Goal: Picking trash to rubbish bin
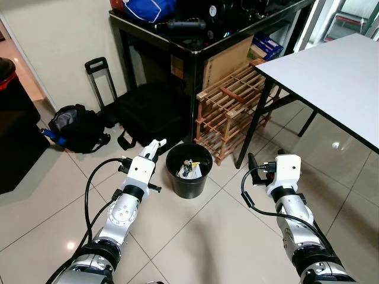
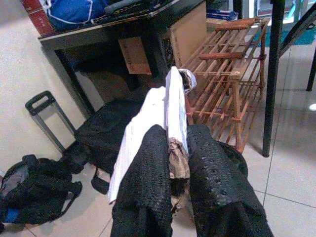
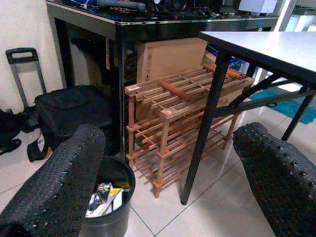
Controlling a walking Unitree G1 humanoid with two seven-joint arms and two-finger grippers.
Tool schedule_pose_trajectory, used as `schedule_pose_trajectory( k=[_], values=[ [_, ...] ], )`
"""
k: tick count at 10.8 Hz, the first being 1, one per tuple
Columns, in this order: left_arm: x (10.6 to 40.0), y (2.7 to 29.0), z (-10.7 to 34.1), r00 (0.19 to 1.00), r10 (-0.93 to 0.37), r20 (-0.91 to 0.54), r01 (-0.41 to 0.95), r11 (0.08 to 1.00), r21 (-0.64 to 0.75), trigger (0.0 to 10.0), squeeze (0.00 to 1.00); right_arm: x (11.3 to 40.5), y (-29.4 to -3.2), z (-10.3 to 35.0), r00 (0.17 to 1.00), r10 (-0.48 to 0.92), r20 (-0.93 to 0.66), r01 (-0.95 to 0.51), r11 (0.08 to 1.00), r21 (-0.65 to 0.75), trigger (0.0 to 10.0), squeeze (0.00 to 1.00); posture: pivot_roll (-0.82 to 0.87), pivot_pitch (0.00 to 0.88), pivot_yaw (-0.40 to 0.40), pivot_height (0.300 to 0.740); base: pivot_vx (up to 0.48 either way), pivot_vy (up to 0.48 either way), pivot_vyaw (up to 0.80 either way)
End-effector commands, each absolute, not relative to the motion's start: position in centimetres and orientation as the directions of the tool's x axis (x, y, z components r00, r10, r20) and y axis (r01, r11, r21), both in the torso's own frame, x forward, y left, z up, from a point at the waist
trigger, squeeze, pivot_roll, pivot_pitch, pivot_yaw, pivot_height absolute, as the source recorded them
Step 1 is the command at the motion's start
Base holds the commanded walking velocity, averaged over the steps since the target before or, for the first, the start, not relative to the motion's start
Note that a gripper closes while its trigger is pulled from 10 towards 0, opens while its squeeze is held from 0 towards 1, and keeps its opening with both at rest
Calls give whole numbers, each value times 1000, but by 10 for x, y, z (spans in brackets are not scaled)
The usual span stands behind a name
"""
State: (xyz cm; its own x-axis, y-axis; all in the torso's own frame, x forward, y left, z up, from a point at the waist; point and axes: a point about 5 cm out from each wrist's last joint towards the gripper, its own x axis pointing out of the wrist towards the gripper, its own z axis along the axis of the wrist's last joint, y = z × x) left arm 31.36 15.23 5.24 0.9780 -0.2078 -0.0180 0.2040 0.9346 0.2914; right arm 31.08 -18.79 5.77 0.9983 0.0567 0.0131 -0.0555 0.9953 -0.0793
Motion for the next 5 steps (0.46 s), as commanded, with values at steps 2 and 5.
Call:
schedule_pose_trajectory(
  k=[2, 5],
  values=[
    [313, 155, 50, 979, -200, -35, 201, 936, 289, 10000, 0, 311, -188, 55, 998, 66, -12, -67, 994, -90, 10000, 0, -34, 52, 22, 740, 366, 0, 0],
    [314, 154, 51, 979, -199, -33, 200, 936, 289, 10000, 0, 312, -187, 56, 997, 71, -14, -72, 993, -91, 10000, 0, -33, 51, 21, 740, 378, 0, 0]
  ],
)
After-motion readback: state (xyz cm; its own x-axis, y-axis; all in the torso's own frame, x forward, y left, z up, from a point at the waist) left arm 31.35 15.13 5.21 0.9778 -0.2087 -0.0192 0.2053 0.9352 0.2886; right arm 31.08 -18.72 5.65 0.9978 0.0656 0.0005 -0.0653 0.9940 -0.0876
